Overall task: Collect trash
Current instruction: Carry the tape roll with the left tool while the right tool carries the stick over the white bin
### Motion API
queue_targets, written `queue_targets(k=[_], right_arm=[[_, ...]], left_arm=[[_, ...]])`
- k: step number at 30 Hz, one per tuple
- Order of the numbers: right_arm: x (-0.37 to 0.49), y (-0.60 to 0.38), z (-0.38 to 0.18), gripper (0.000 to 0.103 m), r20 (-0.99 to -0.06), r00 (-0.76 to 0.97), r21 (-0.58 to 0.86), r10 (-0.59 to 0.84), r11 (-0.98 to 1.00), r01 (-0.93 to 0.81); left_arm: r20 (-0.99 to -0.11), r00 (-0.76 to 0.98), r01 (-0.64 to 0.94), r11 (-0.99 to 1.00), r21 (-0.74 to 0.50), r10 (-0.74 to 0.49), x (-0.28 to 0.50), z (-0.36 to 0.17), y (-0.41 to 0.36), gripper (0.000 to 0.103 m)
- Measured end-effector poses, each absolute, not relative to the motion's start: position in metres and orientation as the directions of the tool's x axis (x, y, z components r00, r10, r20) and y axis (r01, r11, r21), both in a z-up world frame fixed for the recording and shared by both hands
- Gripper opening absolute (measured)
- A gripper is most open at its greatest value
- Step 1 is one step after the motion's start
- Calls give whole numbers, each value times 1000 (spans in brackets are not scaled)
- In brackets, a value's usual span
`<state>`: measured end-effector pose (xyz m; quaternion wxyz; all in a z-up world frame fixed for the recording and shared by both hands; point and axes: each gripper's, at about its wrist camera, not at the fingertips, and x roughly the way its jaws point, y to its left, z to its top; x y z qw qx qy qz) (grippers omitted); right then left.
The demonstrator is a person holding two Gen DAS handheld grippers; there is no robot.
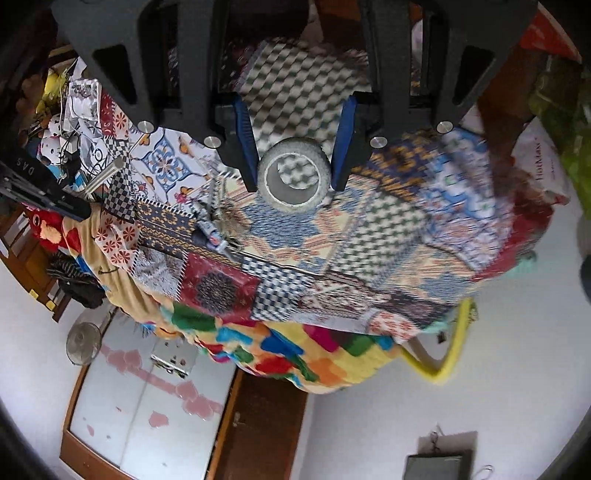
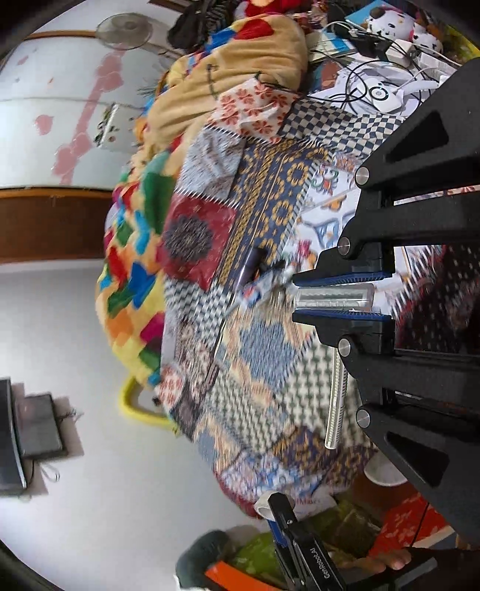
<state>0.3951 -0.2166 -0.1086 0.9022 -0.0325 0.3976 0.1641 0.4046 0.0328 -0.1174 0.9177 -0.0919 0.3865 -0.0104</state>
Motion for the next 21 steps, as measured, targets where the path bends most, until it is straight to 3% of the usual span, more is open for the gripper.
queue_targets(k=[10,21], right_arm=[[323,-139,-69,11,-674,651,38,350,896,-442],[259,-41,-85,11,-691,565,28,451,798,-603]], left_arm=[[-679,733,-155,981,-117,35,291,-86,108,38],[-690,712,-283,953,-113,130,193,-98,176,38]])
